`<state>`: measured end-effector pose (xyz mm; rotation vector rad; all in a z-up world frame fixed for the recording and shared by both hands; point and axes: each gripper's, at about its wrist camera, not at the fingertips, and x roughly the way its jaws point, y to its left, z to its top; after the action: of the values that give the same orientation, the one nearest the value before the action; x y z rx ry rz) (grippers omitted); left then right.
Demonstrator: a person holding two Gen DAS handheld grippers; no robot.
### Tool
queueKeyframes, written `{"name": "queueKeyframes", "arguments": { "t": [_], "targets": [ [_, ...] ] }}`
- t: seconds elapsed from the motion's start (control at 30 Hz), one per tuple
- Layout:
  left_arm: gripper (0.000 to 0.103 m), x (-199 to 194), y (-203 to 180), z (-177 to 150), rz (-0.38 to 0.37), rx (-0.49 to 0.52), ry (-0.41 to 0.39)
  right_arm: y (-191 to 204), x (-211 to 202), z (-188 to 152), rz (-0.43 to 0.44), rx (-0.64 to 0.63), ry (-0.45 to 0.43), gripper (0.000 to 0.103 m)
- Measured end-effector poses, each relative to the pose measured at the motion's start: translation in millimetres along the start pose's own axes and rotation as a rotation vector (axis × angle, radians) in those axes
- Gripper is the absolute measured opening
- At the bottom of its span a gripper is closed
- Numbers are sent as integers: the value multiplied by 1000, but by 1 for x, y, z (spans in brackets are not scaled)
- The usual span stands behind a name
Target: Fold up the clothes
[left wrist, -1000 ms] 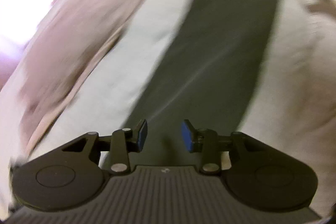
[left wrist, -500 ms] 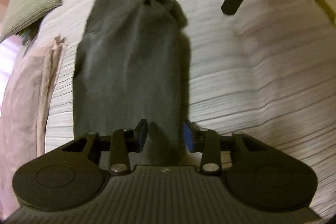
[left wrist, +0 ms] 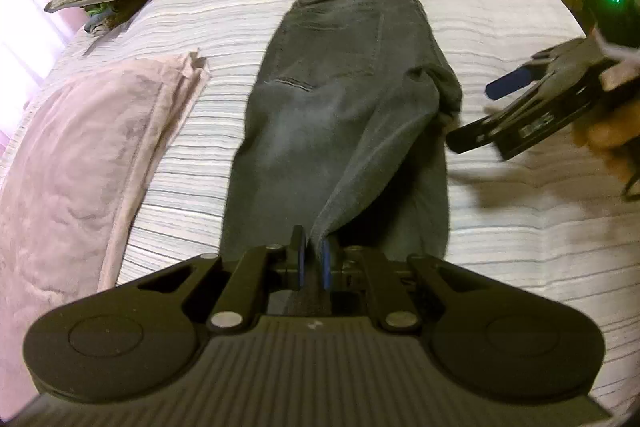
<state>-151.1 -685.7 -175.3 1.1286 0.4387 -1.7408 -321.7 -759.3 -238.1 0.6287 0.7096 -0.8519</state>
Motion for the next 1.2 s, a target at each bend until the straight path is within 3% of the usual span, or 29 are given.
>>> {"name": "queueKeyframes", "arguments": {
  "t": [0.17,0.27,0.4,0.47,0.53,0.73,0.83,0.93,1.03,1.2],
  "targets": [
    [6,3,18,2,7,-44,-25,2,32,2,-60,1,-65,101],
    [7,5,22,1,10,-41,-28,-4,28,2,-155,-38,-80,101],
    [6,9,9,-3,-19,27,-15,-20,-21,-18,-359,-107,-11,101],
    [6,12,-3,-7,-38,87,1,-42,-40,-33,-450,-77,50,100],
    [6,15,-13,-13,-54,112,12,-61,-52,-42,-433,-9,102,100],
    [6,20,-19,-18,-60,79,15,1,-44,-35,-240,-282,-36,101],
    [6,18,-18,-16,-71,86,11,24,-9,-26,-224,-370,-90,101],
    [6,15,-22,-21,-98,122,2,17,19,-17,-255,-413,-127,101],
    [6,19,-35,-29,-116,183,11,-20,-11,-7,-329,-253,-221,101],
    [7,23,-75,-39,-178,283,27,-47,-49,-32,-319,-162,-146,101]
  ]
}}
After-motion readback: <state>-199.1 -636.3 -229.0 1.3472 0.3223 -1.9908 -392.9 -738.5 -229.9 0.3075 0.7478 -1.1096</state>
